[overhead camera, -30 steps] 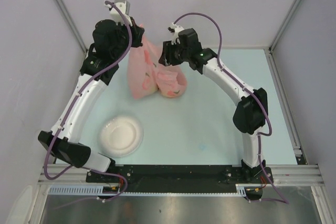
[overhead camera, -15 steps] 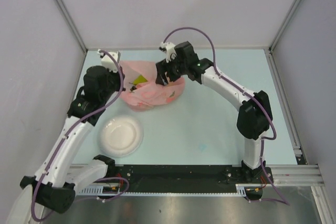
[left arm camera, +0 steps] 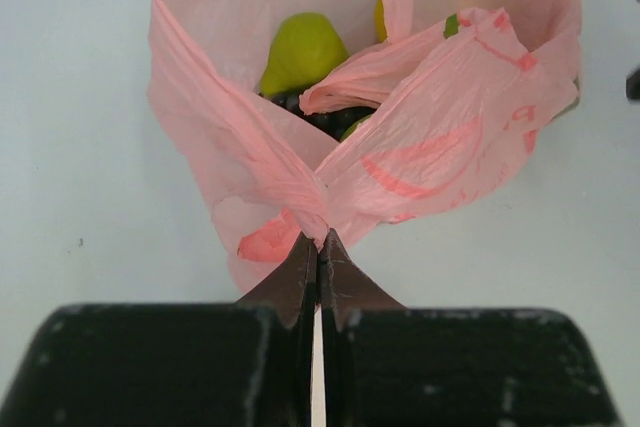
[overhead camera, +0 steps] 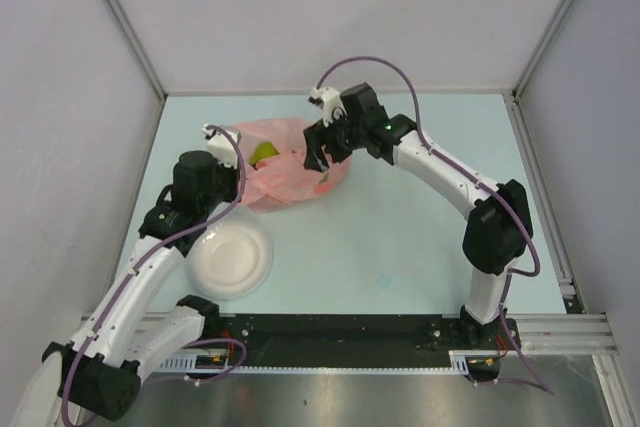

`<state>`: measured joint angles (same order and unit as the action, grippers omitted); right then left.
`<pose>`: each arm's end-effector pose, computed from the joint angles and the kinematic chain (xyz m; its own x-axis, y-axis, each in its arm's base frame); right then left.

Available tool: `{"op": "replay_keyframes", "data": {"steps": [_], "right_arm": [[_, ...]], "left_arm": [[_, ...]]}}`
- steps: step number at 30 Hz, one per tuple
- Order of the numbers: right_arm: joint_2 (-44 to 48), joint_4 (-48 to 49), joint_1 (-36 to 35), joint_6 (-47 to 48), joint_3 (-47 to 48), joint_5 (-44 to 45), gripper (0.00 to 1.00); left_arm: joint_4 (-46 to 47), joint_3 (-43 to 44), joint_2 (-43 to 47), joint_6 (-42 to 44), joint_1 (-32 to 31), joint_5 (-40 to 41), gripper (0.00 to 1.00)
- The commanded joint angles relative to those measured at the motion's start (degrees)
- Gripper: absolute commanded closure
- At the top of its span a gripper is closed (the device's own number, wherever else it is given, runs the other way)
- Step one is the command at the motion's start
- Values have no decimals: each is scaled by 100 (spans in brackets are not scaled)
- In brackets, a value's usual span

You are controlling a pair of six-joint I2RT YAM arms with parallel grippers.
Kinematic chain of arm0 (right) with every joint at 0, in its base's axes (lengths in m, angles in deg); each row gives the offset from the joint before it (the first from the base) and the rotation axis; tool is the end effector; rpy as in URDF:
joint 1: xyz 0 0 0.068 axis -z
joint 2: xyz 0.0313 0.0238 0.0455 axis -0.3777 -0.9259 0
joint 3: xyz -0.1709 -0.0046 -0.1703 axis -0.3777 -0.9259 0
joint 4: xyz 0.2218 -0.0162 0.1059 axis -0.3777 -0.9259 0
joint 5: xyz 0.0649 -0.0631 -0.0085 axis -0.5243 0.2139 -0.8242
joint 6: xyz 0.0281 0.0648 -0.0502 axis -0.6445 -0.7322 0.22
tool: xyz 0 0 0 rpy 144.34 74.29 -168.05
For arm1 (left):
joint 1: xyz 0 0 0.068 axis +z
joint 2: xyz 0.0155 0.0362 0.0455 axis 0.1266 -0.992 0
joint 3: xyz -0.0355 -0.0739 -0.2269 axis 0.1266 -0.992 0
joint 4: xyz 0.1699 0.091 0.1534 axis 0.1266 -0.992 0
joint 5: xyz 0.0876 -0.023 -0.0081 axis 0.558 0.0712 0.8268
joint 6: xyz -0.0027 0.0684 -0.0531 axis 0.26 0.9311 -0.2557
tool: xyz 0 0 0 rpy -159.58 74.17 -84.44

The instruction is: Take the fake fruits out of the plastic bag

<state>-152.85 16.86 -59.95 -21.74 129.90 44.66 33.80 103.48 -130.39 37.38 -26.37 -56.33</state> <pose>0.3201 0.2849 0.2574 -0.4963 -0.4106 -0.7649 -0.8067 0.5436 0.2317 0.2290 -0.0700 0.2809 -0.4319 0.1589 -0.8878 0.2318 0.9709 0.0611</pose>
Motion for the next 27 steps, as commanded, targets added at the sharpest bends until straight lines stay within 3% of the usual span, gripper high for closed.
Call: {"op": "replay_keyframes", "data": {"steps": [1,5,12,15,16,18,19,23,27], "right_arm": [[-405,546,5,-733,887,77,15],[-1225,274,-74,-901,1564,155,10],[-1823,317,-100,-937,1539,340,9],[-1911,501,-83,-937,1600,341,27],[-1920,580,-57,-902,1661,132,48],[-1824,651,-21,-832,1784,25,75],[-1771,703,5,-770,1994,94,100],[-1525,932,373,-43,2705,296,100],[-1682,1239,883,338,3752,779,100]], "left_arm": [[271,124,79,-7,20,-224,100],[288,273,9,-16,28,-294,100],[393,599,-167,-16,20,-382,100],[473,687,-237,-16,20,-382,100],[508,696,-255,-8,28,-391,100],[665,739,-298,-7,28,-426,100],[753,774,-342,-16,28,-443,100],[1411,1432,-1243,141,-50,-619,100],[2150,2835,-2537,230,-77,-1014,100]]}}
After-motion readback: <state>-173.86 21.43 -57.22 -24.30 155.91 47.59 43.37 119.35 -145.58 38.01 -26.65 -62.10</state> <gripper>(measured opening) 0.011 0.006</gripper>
